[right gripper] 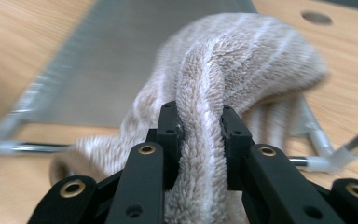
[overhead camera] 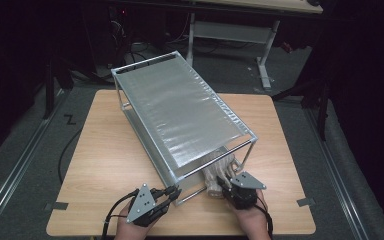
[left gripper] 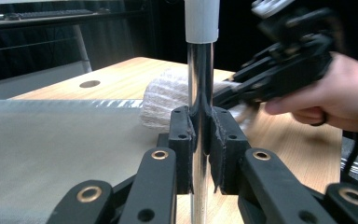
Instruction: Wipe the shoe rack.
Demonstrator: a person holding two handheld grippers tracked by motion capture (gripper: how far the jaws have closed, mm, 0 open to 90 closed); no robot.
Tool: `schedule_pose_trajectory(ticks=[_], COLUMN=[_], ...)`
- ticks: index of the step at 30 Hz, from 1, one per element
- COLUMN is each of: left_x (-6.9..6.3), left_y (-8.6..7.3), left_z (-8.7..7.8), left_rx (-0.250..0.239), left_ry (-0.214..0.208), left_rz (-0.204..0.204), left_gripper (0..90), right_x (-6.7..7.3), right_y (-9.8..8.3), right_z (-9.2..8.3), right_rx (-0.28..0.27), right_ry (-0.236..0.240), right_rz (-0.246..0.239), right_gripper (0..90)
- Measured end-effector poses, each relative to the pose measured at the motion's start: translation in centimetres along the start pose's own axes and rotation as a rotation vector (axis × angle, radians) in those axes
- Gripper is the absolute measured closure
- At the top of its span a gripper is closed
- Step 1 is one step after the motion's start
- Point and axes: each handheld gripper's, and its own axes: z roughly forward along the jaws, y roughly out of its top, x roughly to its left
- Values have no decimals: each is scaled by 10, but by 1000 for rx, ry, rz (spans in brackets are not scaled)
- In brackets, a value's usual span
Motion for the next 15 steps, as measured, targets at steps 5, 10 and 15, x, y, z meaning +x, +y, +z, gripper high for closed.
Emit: schedule_pose_trajectory(ticks=[5,10,15], left_x=[0,-1,-1], left_y=[-1,-4,-5], left_z=[1,4,6], left_rx=[-9,-1,3], left_ry=[-9,-24,-16], left_rz=[5,22,15], left_gripper=[758,704,740], right_x=[28,57,72], right_y=[-4,-10,-12], right_z=[-12,-7,1], right_rx=[-5,35,69], right_ry=[85,167,226], right_rz=[-43,-118,-145], right_gripper=[741,739,732])
